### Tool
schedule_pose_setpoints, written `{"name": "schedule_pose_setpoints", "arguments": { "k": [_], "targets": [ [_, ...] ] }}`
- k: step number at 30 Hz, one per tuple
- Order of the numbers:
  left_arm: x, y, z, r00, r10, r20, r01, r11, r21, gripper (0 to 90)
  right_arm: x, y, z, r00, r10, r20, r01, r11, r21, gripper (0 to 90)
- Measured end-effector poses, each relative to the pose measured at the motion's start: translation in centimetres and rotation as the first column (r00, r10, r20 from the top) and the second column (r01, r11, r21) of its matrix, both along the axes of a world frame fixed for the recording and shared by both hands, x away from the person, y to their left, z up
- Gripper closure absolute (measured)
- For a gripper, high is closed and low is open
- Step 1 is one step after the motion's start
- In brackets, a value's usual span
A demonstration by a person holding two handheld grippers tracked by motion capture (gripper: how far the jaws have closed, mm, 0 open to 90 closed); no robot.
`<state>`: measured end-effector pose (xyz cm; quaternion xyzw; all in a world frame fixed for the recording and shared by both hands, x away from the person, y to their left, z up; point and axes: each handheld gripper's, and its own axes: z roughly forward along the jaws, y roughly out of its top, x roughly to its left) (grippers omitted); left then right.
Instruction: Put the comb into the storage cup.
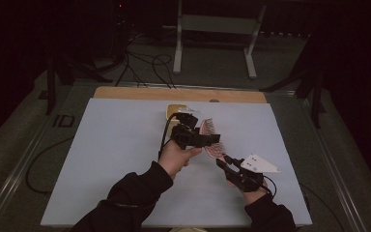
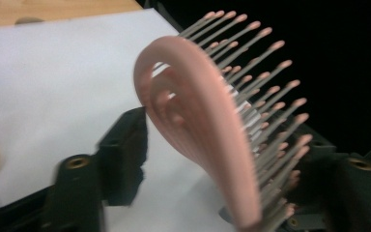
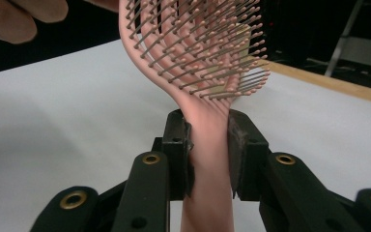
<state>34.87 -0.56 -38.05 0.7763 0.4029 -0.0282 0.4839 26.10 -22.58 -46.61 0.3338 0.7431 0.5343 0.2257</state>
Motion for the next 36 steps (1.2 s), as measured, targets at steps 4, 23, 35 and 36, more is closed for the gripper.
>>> {"name": "schedule_pose_setpoints", "arguments": {
  "k": [4, 23, 35, 36],
  "targets": [
    [-0.1, 0.0, 0.1, 0.9998, 0.018, -0.005, -0.018, 0.9997, -0.015, 44.0, 0.0, 0.0, 0.0, 1.0, -0.005, 0.006, 0.005, 1.0, 0.006, 72.2],
    [-0.8, -1.1, 0.5, 0.9992, 0.032, 0.025, -0.03, 0.9972, -0.069, 64.4, 0.0, 0.2, 0.1, 0.998, -0.062, 0.011, 0.062, 0.998, -0.01, 70.3],
    [-1.0, -1.7, 1.6, 0.9965, -0.01, 0.083, 0.015, 0.9981, -0.059, 65.6, 0.3, 0.5, -0.1, 0.9998, 0.002, -0.021, -0.002, 1.0, 0.024, 27.8],
    [-1.0, -1.7, 1.6, 0.9965, -0.01, 0.083, 0.015, 0.9981, -0.059, 65.6, 0.3, 0.5, -0.1, 0.9998, 0.002, -0.021, -0.002, 1.0, 0.024, 27.8]
  ]
}}
